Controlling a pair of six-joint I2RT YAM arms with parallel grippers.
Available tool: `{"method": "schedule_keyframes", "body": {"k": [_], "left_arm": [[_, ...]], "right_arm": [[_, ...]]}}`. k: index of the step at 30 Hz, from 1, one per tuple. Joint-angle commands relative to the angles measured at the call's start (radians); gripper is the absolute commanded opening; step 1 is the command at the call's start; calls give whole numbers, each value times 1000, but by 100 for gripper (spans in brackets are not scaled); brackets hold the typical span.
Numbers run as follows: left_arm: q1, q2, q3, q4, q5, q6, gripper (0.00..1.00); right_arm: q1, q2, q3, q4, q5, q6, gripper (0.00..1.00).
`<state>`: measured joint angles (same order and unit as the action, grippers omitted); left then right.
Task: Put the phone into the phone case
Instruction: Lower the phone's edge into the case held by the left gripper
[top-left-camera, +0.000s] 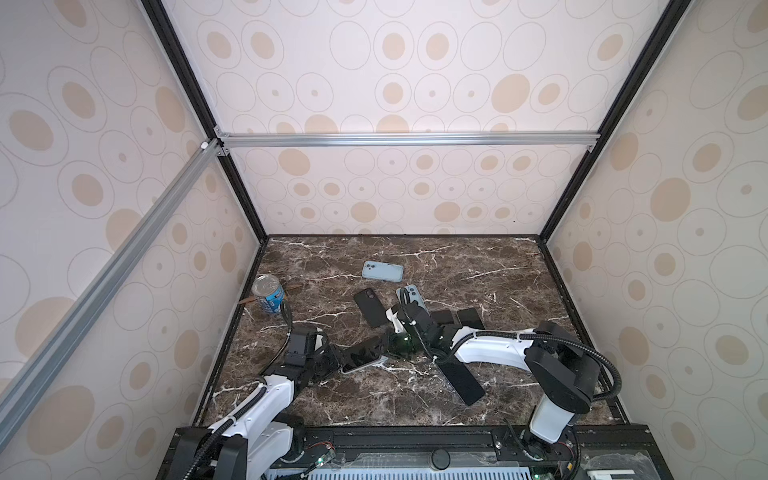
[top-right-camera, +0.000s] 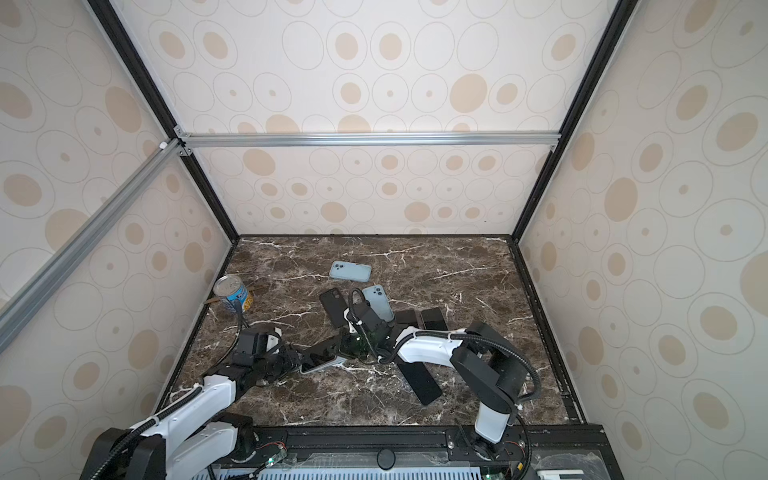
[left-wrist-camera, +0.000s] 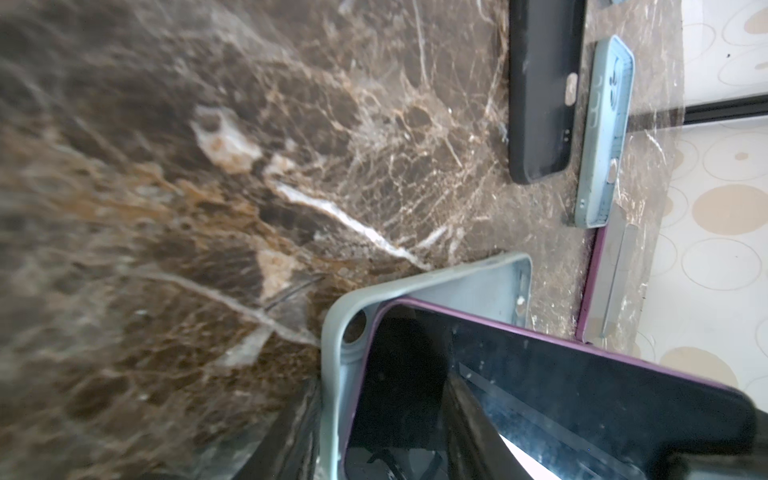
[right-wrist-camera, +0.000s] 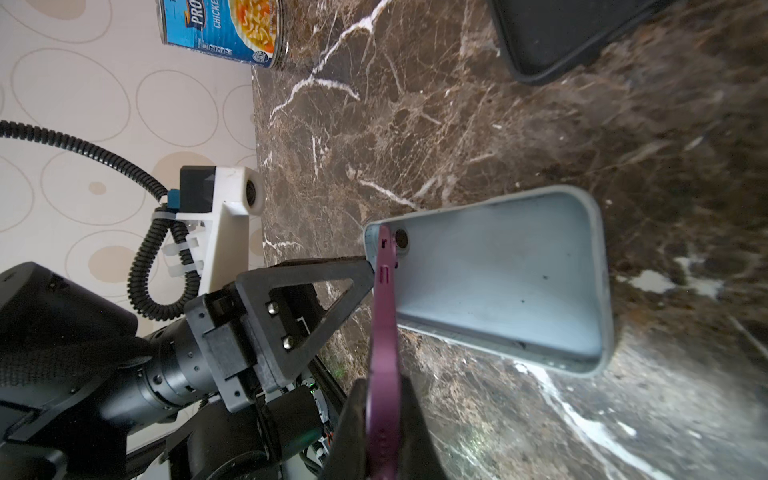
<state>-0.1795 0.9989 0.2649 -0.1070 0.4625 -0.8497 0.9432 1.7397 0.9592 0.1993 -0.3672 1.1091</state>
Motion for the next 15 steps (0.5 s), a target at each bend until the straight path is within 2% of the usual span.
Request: {"method": "schedule_keyframes", "body": {"k": [1,9,15], "left_arm": [[0,6,-3,24,30,-13,48],[0,47,40,36,21,15,49],[-2,102,48,76,64,11,49]], "right_arm": [[8,29,-12,63,-54,33,0],[8,43,-20,43,-129,15,0],[7,56,-34,43,-153,-16,0]]}}
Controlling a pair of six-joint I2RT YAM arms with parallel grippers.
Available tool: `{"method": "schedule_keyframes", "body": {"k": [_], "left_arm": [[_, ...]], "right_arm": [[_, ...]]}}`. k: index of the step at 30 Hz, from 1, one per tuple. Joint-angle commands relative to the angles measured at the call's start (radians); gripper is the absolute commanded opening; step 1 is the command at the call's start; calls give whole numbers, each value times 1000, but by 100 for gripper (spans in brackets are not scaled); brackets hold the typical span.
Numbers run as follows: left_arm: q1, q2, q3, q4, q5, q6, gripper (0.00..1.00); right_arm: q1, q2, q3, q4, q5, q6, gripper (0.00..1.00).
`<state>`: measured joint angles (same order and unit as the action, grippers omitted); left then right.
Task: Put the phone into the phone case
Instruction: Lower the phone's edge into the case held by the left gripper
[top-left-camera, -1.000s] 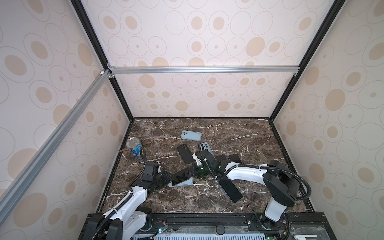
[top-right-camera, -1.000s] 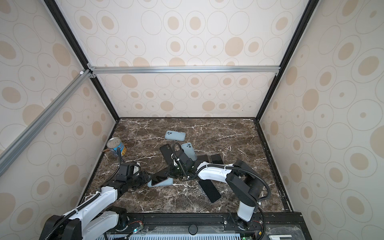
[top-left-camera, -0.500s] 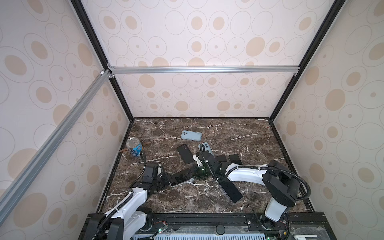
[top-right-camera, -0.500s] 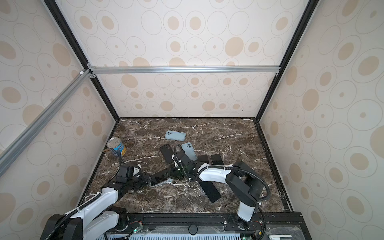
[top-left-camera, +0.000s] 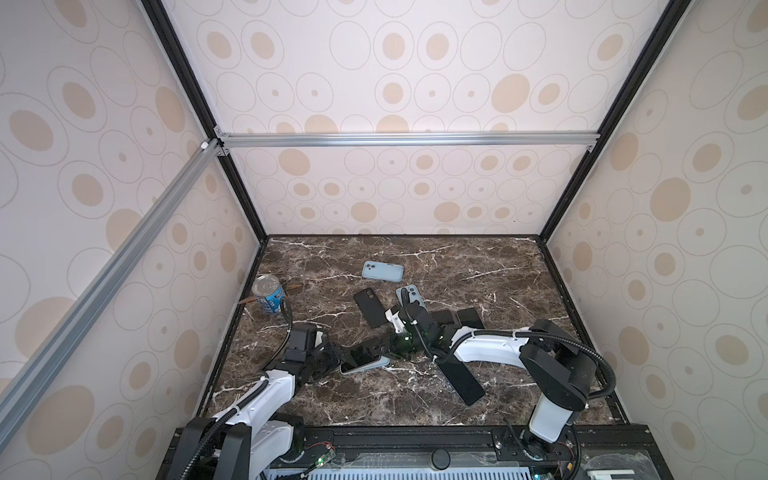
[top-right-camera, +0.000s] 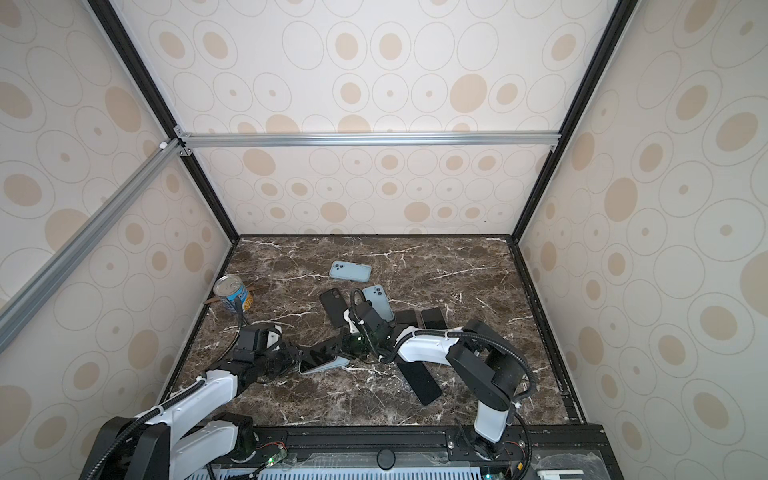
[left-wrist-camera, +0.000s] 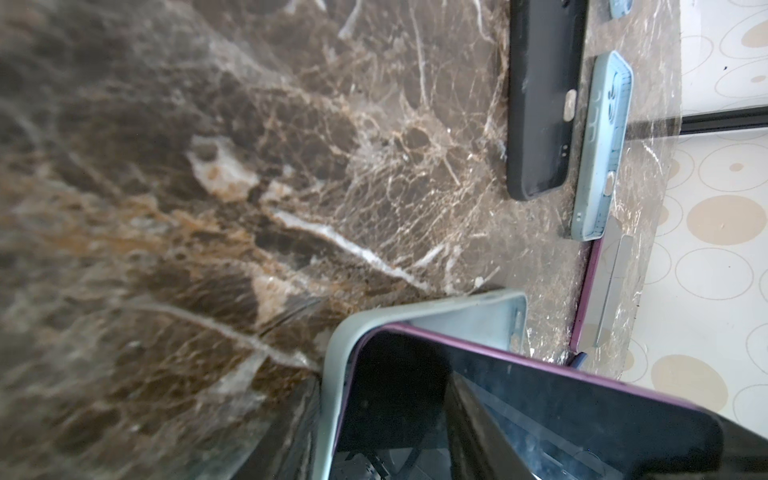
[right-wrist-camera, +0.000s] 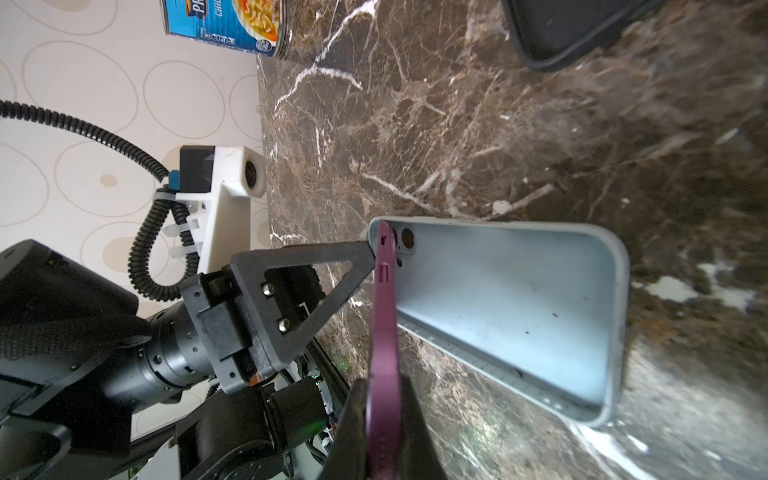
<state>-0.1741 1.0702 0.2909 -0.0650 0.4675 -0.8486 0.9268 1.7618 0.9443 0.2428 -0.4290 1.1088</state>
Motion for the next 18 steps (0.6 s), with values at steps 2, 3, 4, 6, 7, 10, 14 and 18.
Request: {"method": "schedule_keyframes", "body": {"k": [2,3,4,6,7,10,14,18], "left_arm": [[-7,41,21,36,63,11,49],[-7,43,19,38,65,12,49],[-7,43,15,40,69,10,49],[-7,44,9,44,74,5,49],[-8,43,4,48,76,4,49],[-8,47,-3,49,79,5,49],[-13,40,-20,50,85,-9,49],[-16,13,-39,38,74,-19,48]], "right_arm": [[21,48,-26,17,-100,-19,0],[18,57,-33,34,-103,-18,0],[16,64,-40,53,-104,-15,0],[15,81,-57,95,-105,-11,0],[12,90,-64,116,-105,-7,0],[9,119,-78,155,-113,-3,0],[9,142,-107,188,-97,6,0],[9,144,-121,146,-71,0,0]]}}
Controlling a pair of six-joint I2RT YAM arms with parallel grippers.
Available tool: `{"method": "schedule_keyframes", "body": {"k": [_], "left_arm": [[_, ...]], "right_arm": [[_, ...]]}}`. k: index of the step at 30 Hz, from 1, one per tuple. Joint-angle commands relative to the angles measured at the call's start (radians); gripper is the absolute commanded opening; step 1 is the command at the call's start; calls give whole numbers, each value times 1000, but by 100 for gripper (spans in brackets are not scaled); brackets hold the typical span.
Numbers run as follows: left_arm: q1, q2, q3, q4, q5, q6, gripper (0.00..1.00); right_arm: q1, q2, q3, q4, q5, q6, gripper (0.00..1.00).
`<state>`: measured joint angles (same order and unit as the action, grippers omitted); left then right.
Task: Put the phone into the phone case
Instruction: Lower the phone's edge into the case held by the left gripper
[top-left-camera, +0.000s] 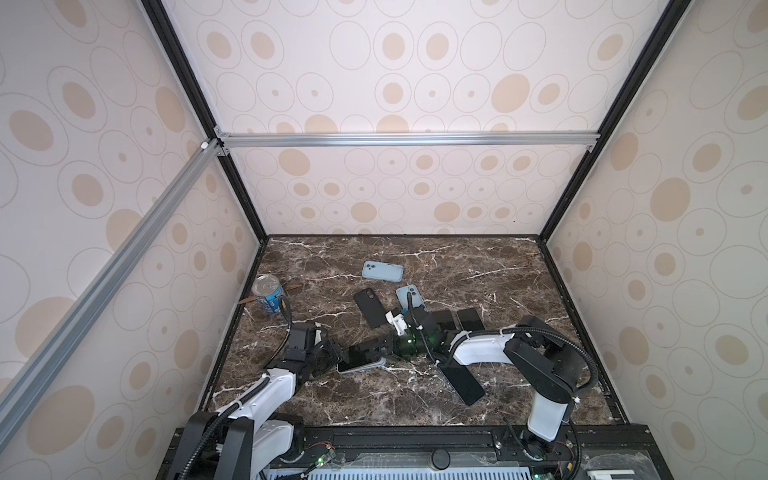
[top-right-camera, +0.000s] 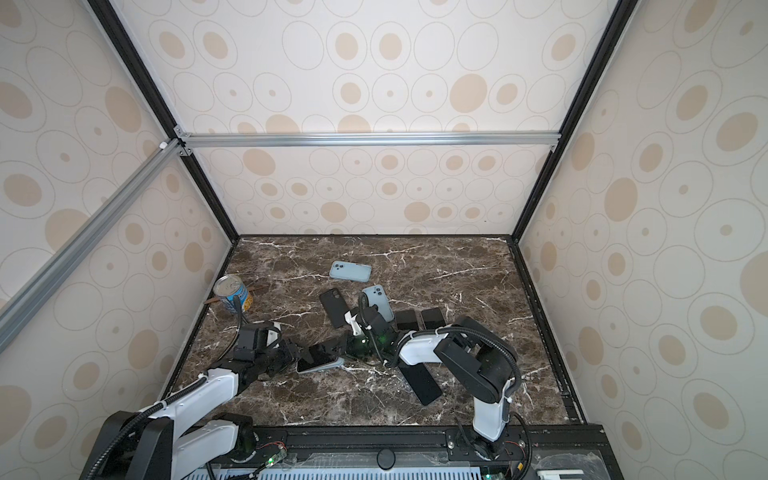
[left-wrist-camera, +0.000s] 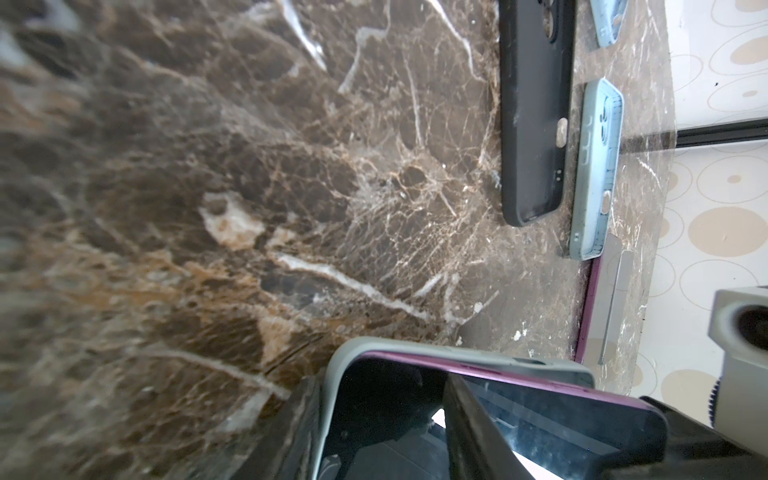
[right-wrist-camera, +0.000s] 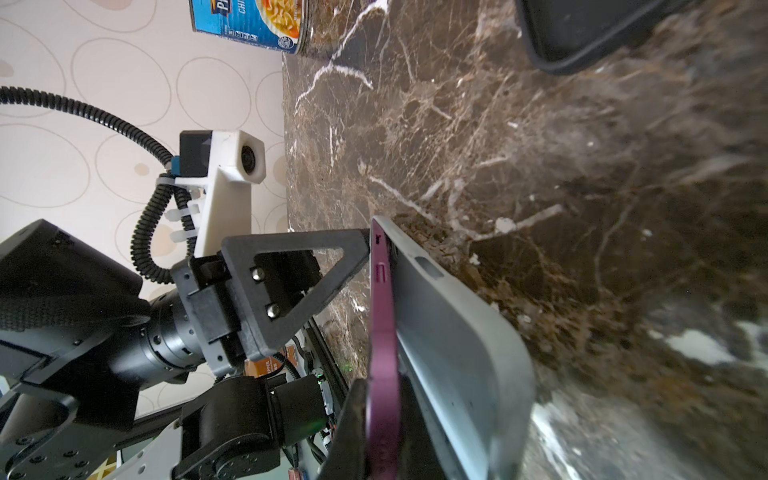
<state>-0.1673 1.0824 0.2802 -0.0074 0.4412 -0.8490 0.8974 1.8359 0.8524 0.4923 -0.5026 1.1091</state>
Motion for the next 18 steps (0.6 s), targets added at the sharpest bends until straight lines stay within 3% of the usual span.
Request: {"method": "schedule_keyframes", "body": {"k": [1,18], "left_arm": [[-23,-5,-29,-27,93,-20,48],[-23,-96,-32,-102,4,-48,47]], "right_arm": [[38,69,-27,-128,10,-6,0],[38,27,109,-414,31,-140,19]]}}
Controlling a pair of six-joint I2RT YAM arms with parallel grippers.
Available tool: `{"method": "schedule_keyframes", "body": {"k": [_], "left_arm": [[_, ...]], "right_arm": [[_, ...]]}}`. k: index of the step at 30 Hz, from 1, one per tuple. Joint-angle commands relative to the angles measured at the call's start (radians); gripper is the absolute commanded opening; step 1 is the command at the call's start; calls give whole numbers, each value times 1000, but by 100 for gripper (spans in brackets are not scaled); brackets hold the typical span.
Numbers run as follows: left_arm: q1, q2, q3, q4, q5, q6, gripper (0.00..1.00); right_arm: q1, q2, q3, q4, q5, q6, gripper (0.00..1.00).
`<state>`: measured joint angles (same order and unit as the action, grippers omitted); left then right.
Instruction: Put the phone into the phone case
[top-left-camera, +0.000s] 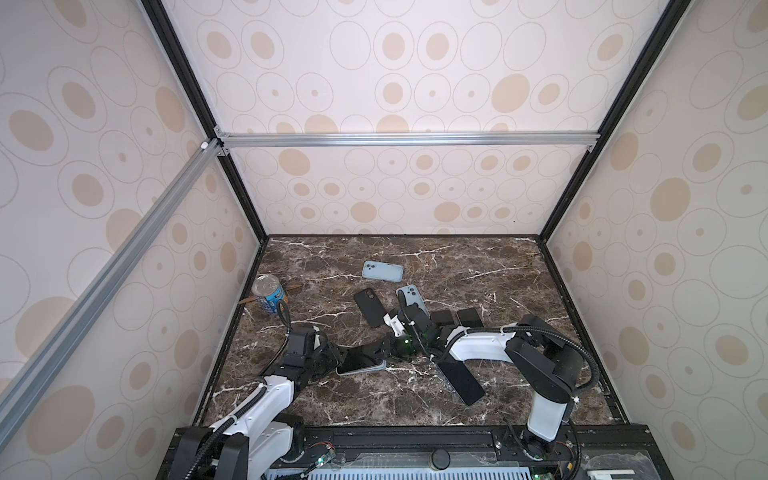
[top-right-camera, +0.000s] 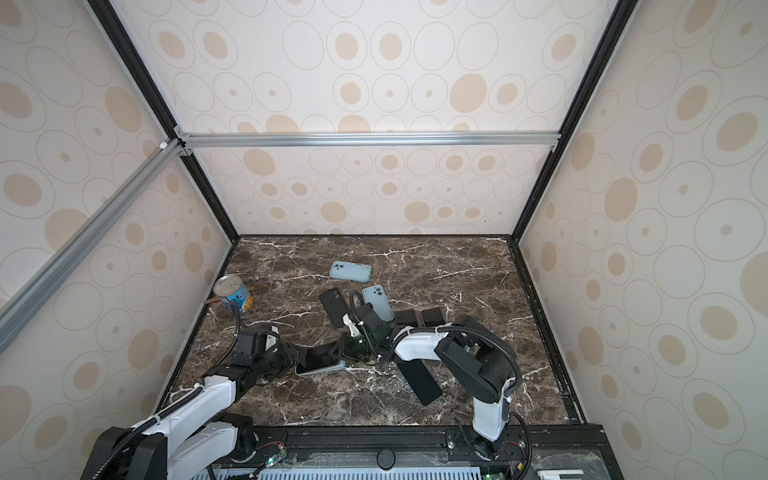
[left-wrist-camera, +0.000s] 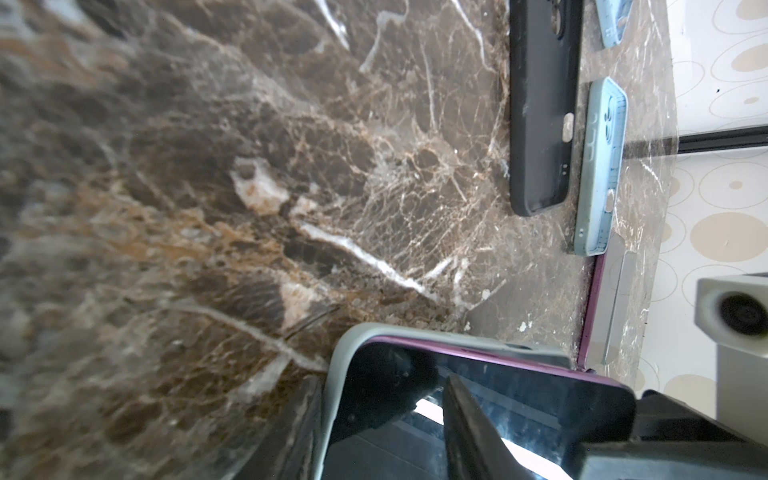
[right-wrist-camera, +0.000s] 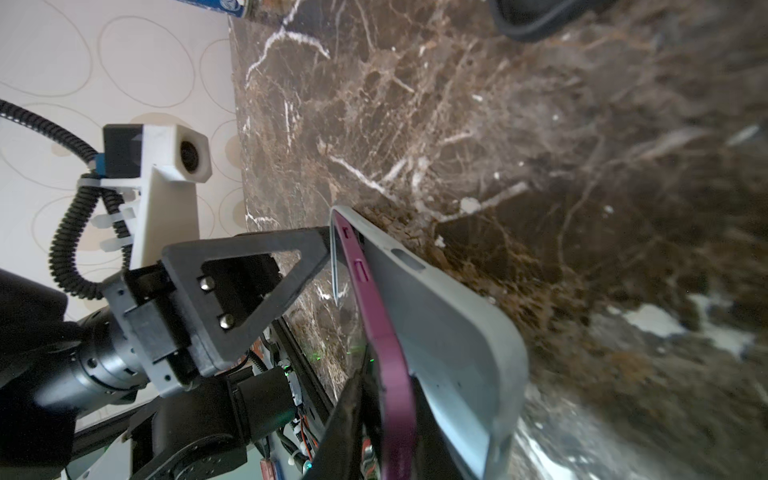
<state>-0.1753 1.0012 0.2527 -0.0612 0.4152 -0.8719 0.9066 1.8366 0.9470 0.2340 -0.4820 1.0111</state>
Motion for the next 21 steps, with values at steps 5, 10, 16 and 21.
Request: {"method": "schedule_keyframes", "body": {"k": [5,10,16,21], "left_arm": [[-16,-24,-6,-49,24,-30,47],[-16,-43,-5,-61,21,-34,47],[-15,-80,-8,-92,5,-39,47],[-15,-110,-6,-117,-23,-44,47]], "right_arm": [[25,31,94,-237,-10,-86,25],[25,23,141,-307,-11,-104,32],[26,-8,195,-413,23,-147,41],[25,-31,213,-470,44,-168,45]]}}
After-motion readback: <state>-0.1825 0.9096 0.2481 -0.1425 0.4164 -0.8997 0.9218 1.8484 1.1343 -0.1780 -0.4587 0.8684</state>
